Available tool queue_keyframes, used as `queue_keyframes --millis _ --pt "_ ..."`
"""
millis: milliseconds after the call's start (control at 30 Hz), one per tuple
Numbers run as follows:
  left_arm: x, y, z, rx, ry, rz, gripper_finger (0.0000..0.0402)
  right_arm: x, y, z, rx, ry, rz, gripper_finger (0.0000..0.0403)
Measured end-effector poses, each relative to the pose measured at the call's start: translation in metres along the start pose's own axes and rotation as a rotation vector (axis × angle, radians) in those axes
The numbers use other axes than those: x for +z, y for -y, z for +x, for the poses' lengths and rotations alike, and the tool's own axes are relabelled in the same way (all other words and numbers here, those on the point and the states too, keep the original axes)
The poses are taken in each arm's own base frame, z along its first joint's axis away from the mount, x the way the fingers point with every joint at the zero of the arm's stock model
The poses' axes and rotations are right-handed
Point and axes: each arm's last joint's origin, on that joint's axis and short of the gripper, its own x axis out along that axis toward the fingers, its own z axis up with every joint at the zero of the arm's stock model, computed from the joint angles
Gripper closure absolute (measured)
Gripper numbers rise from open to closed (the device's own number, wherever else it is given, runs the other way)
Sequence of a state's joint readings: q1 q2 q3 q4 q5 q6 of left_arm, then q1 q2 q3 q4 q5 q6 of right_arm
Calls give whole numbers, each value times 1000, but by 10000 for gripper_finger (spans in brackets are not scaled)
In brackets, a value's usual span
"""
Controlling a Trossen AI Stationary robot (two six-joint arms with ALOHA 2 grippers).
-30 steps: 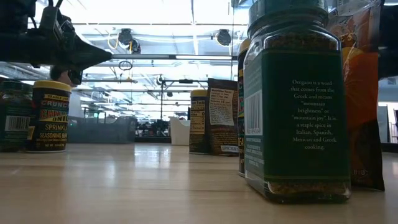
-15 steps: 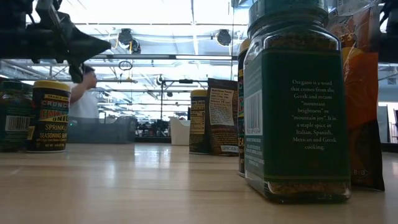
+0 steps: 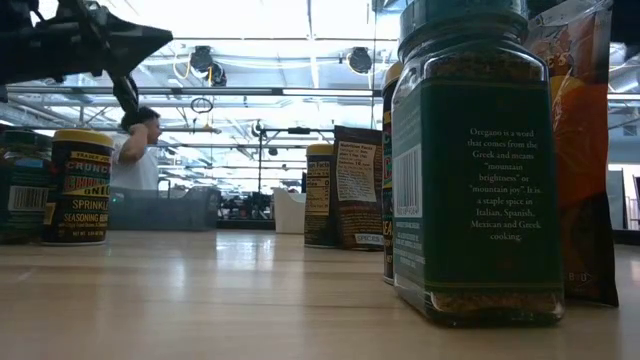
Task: Sort spices by type
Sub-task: Put the top right green seasoning bottle into the right white bin
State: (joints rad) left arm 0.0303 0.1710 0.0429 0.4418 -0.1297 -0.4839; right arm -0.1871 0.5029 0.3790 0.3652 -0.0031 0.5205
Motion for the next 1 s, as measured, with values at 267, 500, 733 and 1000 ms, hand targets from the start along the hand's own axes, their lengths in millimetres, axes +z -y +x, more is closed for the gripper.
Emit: queue_keyframes --millis 267,500,733,1000 --pt "26 17 16 52 -176 112 388 26 -20 56 16 -187 -145 393" --pt "62 38 32 68 -269 292 388 32 -43 105 129 -304 -255 360" --pt "91 55 45 109 -419 390 388 33 -59 143 136 -510 -403 329" --pt "104 65 64 154 -642 509 388 19 -60 177 122 -703 -492 304"
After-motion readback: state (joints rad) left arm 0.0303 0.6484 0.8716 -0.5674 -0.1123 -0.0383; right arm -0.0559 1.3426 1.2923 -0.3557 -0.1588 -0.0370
